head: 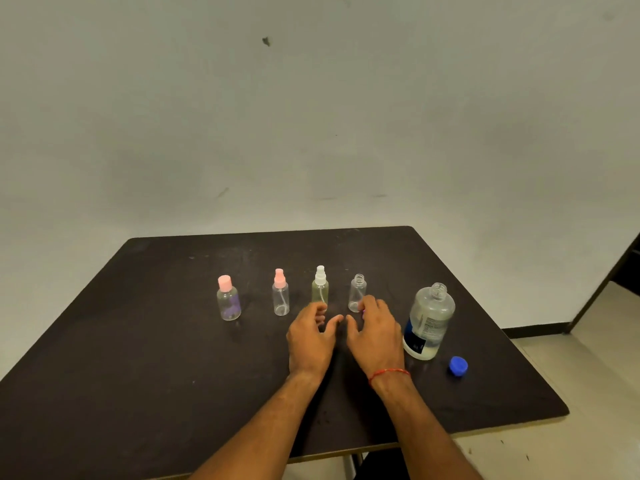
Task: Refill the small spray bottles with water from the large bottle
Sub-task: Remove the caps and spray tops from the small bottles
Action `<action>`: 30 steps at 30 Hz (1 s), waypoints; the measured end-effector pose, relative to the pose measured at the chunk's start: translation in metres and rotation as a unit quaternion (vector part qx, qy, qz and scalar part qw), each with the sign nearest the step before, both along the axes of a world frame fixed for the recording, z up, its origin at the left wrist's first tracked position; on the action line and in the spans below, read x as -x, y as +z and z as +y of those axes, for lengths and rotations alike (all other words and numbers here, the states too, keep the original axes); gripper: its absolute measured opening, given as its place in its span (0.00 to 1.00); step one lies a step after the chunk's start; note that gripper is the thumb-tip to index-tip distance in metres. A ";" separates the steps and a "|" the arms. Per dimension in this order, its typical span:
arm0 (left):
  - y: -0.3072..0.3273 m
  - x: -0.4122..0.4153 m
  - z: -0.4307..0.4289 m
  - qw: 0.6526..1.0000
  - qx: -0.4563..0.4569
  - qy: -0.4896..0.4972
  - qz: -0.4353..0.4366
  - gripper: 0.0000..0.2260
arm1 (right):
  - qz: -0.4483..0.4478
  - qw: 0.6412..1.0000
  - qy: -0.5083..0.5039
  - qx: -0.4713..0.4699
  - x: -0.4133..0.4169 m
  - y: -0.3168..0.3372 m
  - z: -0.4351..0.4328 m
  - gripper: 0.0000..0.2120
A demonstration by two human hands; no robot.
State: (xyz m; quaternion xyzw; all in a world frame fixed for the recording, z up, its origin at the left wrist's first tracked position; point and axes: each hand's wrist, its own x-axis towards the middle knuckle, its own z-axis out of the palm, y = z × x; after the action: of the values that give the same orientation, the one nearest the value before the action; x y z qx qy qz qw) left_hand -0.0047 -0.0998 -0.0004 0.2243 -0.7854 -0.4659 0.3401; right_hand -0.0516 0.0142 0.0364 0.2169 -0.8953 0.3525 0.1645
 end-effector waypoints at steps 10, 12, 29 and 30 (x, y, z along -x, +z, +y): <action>-0.003 -0.023 -0.042 0.999 0.029 0.013 -0.030 0.18 | -0.029 0.997 0.049 0.051 0.013 0.027 -0.039 0.12; -0.003 -0.021 -0.046 0.999 0.030 0.015 -0.034 0.19 | -0.033 0.997 0.052 0.044 0.018 0.030 -0.047 0.13; -0.006 -0.020 -0.048 0.999 0.015 0.008 -0.028 0.25 | -0.045 0.997 0.068 0.013 0.032 0.038 -0.077 0.10; -0.005 -0.020 -0.048 1.000 0.013 0.004 -0.021 0.26 | -0.043 0.996 0.073 0.016 0.029 0.039 -0.076 0.11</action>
State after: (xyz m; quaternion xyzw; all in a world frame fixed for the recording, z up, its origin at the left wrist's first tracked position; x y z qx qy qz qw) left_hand 0.0158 -0.1479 -0.0056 0.2325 -0.7976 -0.4496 0.3279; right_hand -0.0804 -0.0622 0.0757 0.2635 -0.8776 0.3869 0.1036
